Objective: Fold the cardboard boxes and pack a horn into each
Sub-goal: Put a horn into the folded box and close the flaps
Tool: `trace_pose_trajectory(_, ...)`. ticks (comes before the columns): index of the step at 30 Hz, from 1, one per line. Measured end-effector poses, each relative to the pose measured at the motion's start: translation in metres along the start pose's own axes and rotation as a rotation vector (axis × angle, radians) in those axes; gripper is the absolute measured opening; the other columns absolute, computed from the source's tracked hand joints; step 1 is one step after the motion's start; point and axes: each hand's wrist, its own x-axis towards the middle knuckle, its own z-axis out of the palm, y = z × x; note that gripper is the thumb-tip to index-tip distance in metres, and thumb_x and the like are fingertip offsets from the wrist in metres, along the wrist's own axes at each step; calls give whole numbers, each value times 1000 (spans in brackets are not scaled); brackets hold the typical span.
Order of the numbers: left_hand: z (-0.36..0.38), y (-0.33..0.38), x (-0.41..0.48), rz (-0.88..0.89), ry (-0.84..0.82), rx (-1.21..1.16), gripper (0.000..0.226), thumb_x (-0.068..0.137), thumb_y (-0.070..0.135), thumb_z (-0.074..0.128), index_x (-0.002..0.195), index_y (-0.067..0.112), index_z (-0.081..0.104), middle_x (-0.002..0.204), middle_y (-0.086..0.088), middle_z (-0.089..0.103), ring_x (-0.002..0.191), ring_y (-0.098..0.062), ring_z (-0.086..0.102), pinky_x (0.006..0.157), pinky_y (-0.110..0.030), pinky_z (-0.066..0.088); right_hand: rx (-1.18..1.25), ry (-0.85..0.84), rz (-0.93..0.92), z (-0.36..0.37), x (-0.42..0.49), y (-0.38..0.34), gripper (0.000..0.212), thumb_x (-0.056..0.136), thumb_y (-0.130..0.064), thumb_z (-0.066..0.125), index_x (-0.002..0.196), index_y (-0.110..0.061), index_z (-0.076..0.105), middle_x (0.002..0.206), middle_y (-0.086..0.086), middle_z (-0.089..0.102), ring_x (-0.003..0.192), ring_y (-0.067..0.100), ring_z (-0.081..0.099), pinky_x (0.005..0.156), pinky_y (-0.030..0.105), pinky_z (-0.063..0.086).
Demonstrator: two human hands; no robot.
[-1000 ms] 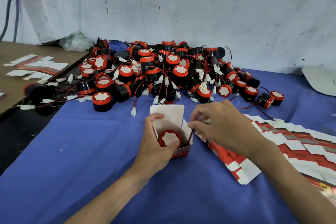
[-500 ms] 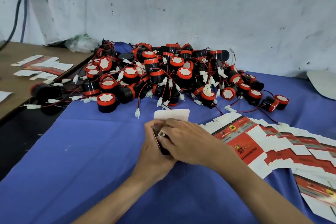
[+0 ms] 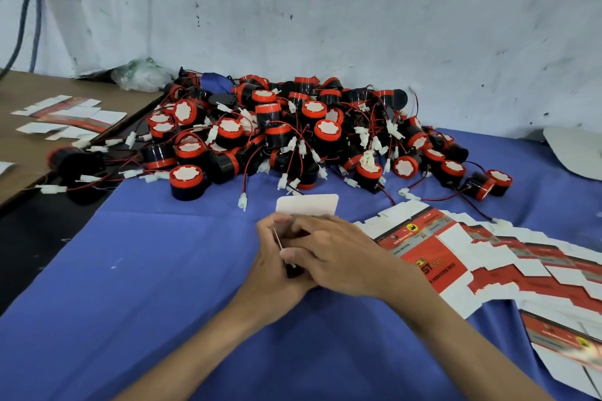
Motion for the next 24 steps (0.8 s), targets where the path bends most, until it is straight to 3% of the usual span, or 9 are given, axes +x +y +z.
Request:
trace_pose_trajectory(3, -3, 0, -1, -4, -32, -37, 63, 69, 13, 69, 113, 29, 28, 117, 18, 49, 106, 8, 56, 79, -12, 49, 62, 22, 23, -2, -1, 5, 26, 97, -29, 48, 114, -21, 66, 127, -12, 56, 117, 8, 47, 98, 32, 37)
trace_pose_trajectory(7, -10, 2, 0, -50, -149, -170, 62, 68, 3, 62, 115, 28, 30, 116, 13, 52, 102, -2, 61, 78, -22, 52, 36, 73, 31, -1, -3, 5, 21, 94, -24, 52, 105, -21, 69, 113, -9, 63, 104, 10, 53, 83, 31, 41)
trace_pose_trajectory(10, -7, 7, 12, -87, 23, -243, 55, 57, -6, 58, 102, 19, 38, 102, -3, 54, 90, -13, 60, 72, -21, 49, -63, 81, 40, 5, -4, 1, 31, 98, -32, 41, 109, -26, 69, 122, -10, 56, 112, 12, 50, 96, 32, 36)
trace_pose_trajectory(12, -3, 7, 27, -176, 156, -295, 28, 78, -3, 62, 89, 16, 44, 92, -6, 53, 80, -14, 54, 66, -20, 45, -90, 52, 51, 5, -3, 0, 36, 99, -37, 35, 113, -29, 67, 128, -10, 50, 120, 13, 44, 104, 33, 30)
trace_pose_trajectory(13, -3, 7, 28, -206, 140, -278, 19, 92, -4, 47, 85, 13, 47, 87, -8, 52, 75, -17, 51, 63, -22, 43, -102, 37, 50, 5, -2, 0, 36, 99, -38, 35, 114, -29, 67, 128, -9, 50, 120, 13, 44, 104, 33, 30)
trace_pose_trajectory(15, -2, 6, 21, -210, 165, -282, 26, 100, -1, 30, 90, 5, 53, 83, -5, 51, 77, -19, 53, 61, -23, 44, -83, 86, 63, 4, 0, -2, 28, 96, -34, 44, 111, -29, 68, 122, -9, 53, 114, 13, 48, 92, 27, 34)
trace_pose_trajectory(18, 3, 18, 3, -129, 127, -255, 24, 101, 11, 24, 108, 14, 46, 104, 3, 56, 90, 5, 61, 73, -9, 46, -27, 258, 121, 6, 0, -5, 19, 89, -26, 58, 106, -23, 65, 113, -10, 60, 102, 17, 55, 69, 19, 21)
trace_pose_trajectory(21, 1, 12, -2, -102, 59, -210, 8, 102, 14, 39, 105, 21, 40, 109, 6, 53, 88, 15, 57, 74, -7, 45, -70, 213, 76, 8, -2, -2, 23, 90, -22, 53, 108, -19, 68, 116, -5, 58, 107, 17, 51, 76, 19, 22)
trace_pose_trajectory(24, 1, 10, 7, -97, 121, -194, 25, 99, 1, 41, 98, 24, 32, 99, -2, 47, 77, 10, 55, 70, -7, 45, -153, 78, -6, 7, -6, 0, 25, 90, -24, 49, 106, -21, 69, 125, -4, 51, 118, 16, 44, 99, 28, 28)
